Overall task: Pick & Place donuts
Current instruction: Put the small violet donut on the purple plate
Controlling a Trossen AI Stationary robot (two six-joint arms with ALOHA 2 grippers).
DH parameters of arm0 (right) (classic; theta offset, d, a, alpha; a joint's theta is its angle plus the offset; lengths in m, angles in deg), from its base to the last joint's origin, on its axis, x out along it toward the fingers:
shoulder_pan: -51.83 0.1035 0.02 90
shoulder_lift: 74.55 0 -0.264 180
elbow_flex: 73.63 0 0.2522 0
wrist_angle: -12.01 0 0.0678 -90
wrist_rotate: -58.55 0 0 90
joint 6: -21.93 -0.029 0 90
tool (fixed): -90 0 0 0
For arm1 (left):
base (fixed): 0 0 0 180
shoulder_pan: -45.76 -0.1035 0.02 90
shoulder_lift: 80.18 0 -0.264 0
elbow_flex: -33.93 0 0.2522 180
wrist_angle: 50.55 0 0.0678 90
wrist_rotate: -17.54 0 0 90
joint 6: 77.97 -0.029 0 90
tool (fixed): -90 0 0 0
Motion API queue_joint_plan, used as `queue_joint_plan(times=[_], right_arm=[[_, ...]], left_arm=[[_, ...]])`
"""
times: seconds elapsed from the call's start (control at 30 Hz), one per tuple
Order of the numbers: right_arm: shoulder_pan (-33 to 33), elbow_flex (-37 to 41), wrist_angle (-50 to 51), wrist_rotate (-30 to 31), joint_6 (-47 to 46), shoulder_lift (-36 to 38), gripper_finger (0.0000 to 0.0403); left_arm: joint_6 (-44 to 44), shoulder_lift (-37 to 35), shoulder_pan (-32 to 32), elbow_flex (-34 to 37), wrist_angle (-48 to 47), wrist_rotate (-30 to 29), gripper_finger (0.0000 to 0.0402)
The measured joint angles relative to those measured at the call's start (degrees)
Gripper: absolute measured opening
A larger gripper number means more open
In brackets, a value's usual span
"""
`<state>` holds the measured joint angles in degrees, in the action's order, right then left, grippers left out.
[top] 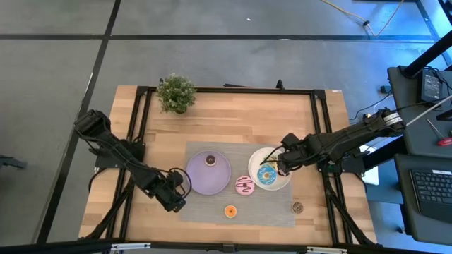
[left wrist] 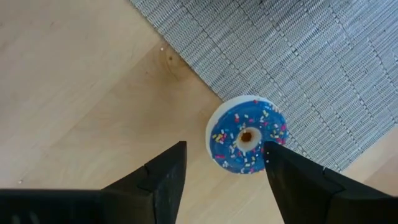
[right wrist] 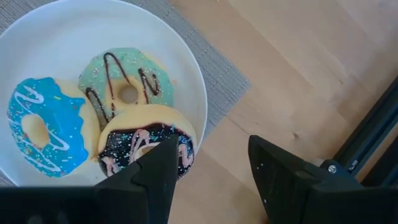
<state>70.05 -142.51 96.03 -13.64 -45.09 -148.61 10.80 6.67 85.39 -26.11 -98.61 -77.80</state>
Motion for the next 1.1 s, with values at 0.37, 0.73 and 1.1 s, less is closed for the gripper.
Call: queue_joint_plan(times=[0.37,0.73,1.1], right_arm=[[0.0,0.0,-0.02,0.01,0.03,0.0,0.0197],[0.0,0.0,-0.04,0.08,0.24,0.0,0.0197],[0.0,0.0,-0.04,0.17,0.22,-0.02,0.0197]], left_arm=[[0.46,3.77,0.0,0.0,2.22,0.32,0.0173],[-0.17,4.02,-0.52,0.0,2.49,0.32,0.0104],[-7.22,-1.31,-3.16,-2.8,3.02,-7.7,0.0052]])
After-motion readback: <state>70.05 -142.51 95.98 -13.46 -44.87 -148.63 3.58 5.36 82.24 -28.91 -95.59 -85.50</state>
